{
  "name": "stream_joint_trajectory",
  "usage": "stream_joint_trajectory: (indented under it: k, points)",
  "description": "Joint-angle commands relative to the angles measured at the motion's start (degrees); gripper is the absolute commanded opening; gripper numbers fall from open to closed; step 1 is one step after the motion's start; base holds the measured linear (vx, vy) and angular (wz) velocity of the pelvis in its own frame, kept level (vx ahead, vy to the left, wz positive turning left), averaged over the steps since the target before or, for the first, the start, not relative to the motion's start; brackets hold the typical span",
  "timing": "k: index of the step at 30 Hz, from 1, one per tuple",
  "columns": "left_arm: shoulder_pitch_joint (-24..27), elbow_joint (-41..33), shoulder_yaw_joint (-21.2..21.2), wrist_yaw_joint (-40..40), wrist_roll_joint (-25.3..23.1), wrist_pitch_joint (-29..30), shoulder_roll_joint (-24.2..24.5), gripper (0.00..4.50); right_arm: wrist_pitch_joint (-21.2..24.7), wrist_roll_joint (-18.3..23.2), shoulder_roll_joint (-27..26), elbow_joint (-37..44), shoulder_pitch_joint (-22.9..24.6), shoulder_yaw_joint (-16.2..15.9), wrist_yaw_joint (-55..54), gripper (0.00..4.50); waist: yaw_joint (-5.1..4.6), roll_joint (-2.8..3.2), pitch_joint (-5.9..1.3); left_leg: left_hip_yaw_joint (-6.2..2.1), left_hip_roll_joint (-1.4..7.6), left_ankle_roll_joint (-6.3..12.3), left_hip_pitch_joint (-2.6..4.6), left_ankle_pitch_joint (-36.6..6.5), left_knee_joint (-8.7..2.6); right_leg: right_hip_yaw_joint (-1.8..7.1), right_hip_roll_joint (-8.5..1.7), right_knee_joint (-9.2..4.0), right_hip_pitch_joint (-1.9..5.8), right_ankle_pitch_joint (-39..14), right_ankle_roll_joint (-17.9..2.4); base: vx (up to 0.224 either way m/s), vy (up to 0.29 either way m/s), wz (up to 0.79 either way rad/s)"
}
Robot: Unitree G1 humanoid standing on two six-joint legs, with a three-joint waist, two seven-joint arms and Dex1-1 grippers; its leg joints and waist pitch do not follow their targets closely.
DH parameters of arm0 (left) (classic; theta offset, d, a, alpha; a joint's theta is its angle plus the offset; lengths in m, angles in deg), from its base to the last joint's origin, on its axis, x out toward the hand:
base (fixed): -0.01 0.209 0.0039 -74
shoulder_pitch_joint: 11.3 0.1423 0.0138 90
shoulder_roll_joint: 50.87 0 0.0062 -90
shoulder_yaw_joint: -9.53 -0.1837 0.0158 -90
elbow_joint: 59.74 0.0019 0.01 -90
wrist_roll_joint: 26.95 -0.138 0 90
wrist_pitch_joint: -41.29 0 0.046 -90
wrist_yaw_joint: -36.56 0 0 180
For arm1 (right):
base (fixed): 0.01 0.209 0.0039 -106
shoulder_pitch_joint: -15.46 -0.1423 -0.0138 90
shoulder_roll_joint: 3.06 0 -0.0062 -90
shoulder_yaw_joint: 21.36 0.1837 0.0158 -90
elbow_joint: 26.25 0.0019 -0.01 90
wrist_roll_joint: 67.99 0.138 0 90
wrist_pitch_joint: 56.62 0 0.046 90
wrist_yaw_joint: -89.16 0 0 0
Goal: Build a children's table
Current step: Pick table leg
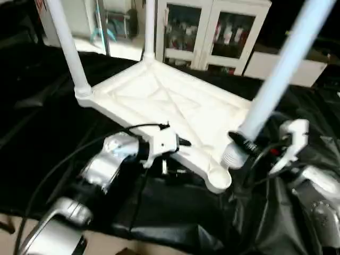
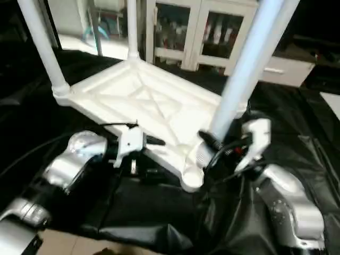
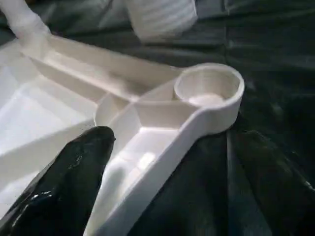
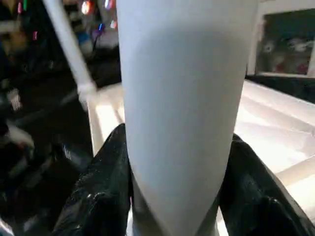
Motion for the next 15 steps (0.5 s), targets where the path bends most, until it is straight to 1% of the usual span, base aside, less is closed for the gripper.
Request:
stream_joint_trajectory:
  k: [1,2,3,4,6,7,8,9,10,11,12,13,14,15]
  points:
    - [-1.4,2.4,-0.7,1.2,-1.4,-1.5,-0.7,4.5,1.0,1.8,0.1,2.3,0.7,1.3,-0.5,1.88,0.12,0.25,-3.49,-1.66,4.23,1.64,1.7,-8.2,-4.15,3.0,-6.02,-4.06,2.06,2.3,-12.4,0.0,0.0,0.0]
    - [-2.8,5.8,-1.2,0.7,-2.8,-3.5,-1.2,4.5,0.8,1.7,0.1,2.9,1.7,1.1,-0.6,1.88,0.12,0.5,-3.45,-1.76,4.3,1.72,1.63,-8.3,-4.21,2.95,-6.01,-4.11,2.06,2.2,-12.5,0.0,0.0,0.0]
    - [-3.4,7.5,-1.6,0.2,-3.6,-4.5,-1.5,4.5,0.7,1.6,0.0,3.0,2.0,1.1,-0.7,1.88,0.11,0.45,-3.48,-1.75,4.33,1.53,1.73,-8.7,-4.17,2.93,-6.05,-4.06,2.05,2.0,-12.6,0.0,0.0,0.0]
    - [-3.4,7.5,-1.6,0.2,-3.6,-4.5,-1.5,4.5,0.7,1.6,0.0,3.0,2.0,1.1,-0.7,1.88,0.16,0.49,-3.44,-1.73,4.32,1.47,1.78,-9.3,-4.2,2.98,-6.1,-4.21,2.06,1.2,-12.5,0.0,0.0,0.0]
    - [-4.4,9.5,-2.0,-0.5,-4.4,-5.9,-1.8,4.5,0.7,1.7,-0.2,3.3,2.2,1.2,-0.9,1.88,0.16,0.4,-3.4,-1.78,4.37,1.33,1.66,-9.8,-4.26,3.01,-6.29,-4.27,2.18,0.3,-12.6,0.0,0.0,0.0]
    - [-5.0,10.8,-2.2,-0.9,-4.8,-7.0,-2.1,4.5,0.9,1.9,-0.2,3.5,2.3,1.5,-1.0,1.88,0.22,0.47,-3.4,-1.8,4.38,1.32,1.66,-9.9,-4.27,3.0,-6.38,-4.33,2.18,-0.3,-12.6,0.0,0.0,0.0]
    - [-6.1,12.8,-2.4,-1.2,-5.5,-8.7,-2.7,4.5,1.0,1.9,-0.3,3.7,2.3,1.6,-1.2,1.88,0.26,0.85,-3.46,-1.86,4.41,1.15,1.69,-10.0,-4.28,3.0,-6.37,-4.29,2.18,-0.4,-12.6,0.0,0.0,0.0]
    - [-6.1,12.8,-2.4,-1.2,-5.5,-8.7,-2.7,4.5,1.0,1.9,-0.3,3.7,2.3,1.6,-1.2,1.88,0.2,0.59,-3.4,-1.85,4.48,1.04,1.71,-10.3,-4.32,3.03,-6.36,-4.35,2.18,-0.4,-12.6,0.0,0.0,0.0]
    - [-6.6,13.7,-2.5,-1.1,-5.6,-9.3,-3.0,4.5,1.1,1.9,-0.3,3.7,2.3,1.6,-1.3,1.88,0.25,0.62,-3.44,-1.87,4.51,1.09,1.73,-10.2,-4.32,3.02,-6.41,-4.28,2.2,-0.1,-12.8,0.0,0.0,0.0]
    - [-7.7,15.5,-2.8,-1.4,-6.8,-11.3,-3.5,4.5,1.3,2.1,-0.2,4.0,2.5,1.4,-1.5,1.88,0.21,0.62,-3.38,-1.83,4.42,1.32,1.68,-9.9,-4.29,2.99,-6.31,-4.29,2.14,0.4,-13.0,0.0,0.0,0.0]
    - [-7.8,15.6,-2.8,-1.5,-6.8,-11.4,-3.5,4.5,1.3,2.1,-0.2,4.0,2.5,1.4,-1.5,1.88,0.23,0.58,-3.44,-1.81,4.36,1.45,1.63,-9.7,-4.22,3.0,-6.34,-4.3,2.22,0.6,-12.9,0.0,0.0,0.0]
    - [-8.3,16.5,-3.0,-1.8,-7.5,-12.4,-3.8,4.5,1.2,2.0,-0.1,4.1,2.6,1.2,-1.4,1.88,0.29,0.68,-3.48,-1.86,4.43,1.63,1.63,-9.3,-4.2,2.99,-6.41,-4.2,2.24,1.3,-13.1,0.0,0.0,0.0]
    - [-9.2,18.2,-3.3,-2.6,-8.5,-14.3,-4.2,4.5,1.1,1.9,-0.1,4.3,2.8,1.0,-1.4,1.88,0.32,0.69,-3.51,-1.84,4.43,1.83,1.63,-9.2,-4.13,2.99,-6.42,-4.16,2.29,1.9,-13.2,0.0,0.0,0.0]
    - [-9.3,18.4,-3.3,-2.7,-8.6,-14.4,-4.3,4.5,1.1,1.9,-0.1,4.3,2.8,1.0,-1.4,1.88,0.29,0.61,-3.53,-1.83,4.43,2.01,1.63,-9.0,-4.12,2.99,-6.39,-4.12,2.31,2.4,-13.2,0.0,0.0,0.0]
